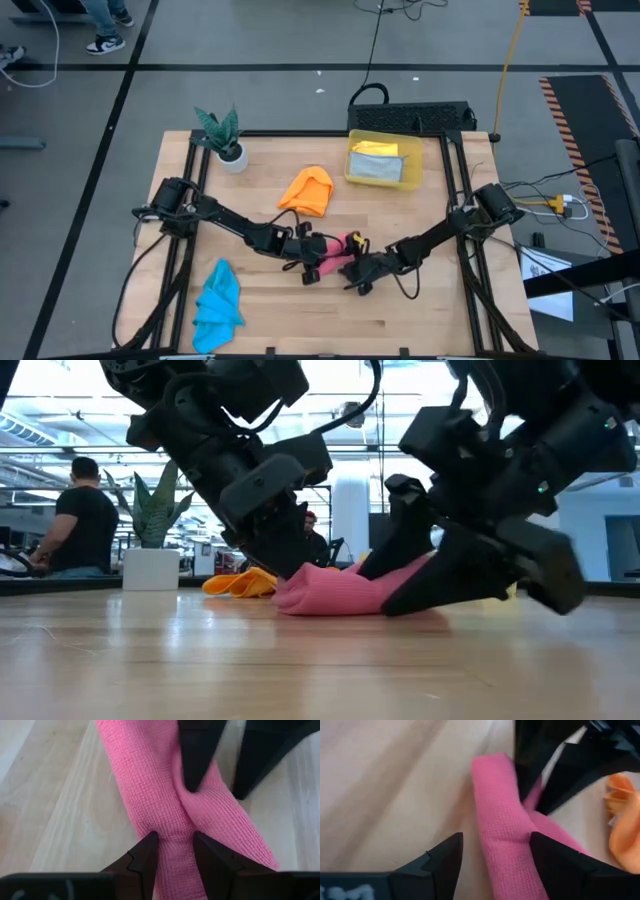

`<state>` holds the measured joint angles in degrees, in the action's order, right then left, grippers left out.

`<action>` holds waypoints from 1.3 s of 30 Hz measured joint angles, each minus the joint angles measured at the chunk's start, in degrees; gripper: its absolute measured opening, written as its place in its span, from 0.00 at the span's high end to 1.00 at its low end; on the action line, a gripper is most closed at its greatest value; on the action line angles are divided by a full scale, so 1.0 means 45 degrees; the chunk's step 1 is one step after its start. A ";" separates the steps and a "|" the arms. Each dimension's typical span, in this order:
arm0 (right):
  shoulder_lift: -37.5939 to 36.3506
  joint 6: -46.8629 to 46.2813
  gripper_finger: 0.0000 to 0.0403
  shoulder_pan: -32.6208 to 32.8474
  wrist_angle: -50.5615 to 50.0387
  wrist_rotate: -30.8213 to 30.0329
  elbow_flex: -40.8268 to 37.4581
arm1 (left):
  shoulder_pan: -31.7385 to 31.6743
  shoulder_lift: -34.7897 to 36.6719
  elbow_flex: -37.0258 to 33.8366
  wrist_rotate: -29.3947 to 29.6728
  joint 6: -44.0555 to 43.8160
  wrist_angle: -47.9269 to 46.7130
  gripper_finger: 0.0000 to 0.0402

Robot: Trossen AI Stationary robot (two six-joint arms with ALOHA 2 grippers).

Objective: Fold microfiber towels
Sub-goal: Put the pink kitchen towel into the yellow bin

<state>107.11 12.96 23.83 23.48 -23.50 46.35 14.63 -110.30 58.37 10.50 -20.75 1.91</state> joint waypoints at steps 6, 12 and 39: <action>-0.0003 0.0962 0.50 0.0155 0.0229 0.0973 -0.0004 | 0.0029 0.0000 0.0000 -0.0005 0.0005 0.0005 0.67; -0.0055 0.1717 0.50 0.0595 0.0722 0.0995 -0.0014 | 0.0029 0.0000 0.0000 -0.0015 0.0064 -0.0014 0.67; -0.0107 0.0823 0.92 -0.0962 -0.0681 0.0935 -0.0004 | 0.0512 0.2467 -0.0005 0.0536 0.0816 -0.1924 0.67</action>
<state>106.63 16.67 19.51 20.42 -19.29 46.33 16.94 -99.20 58.35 12.91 -17.08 -6.75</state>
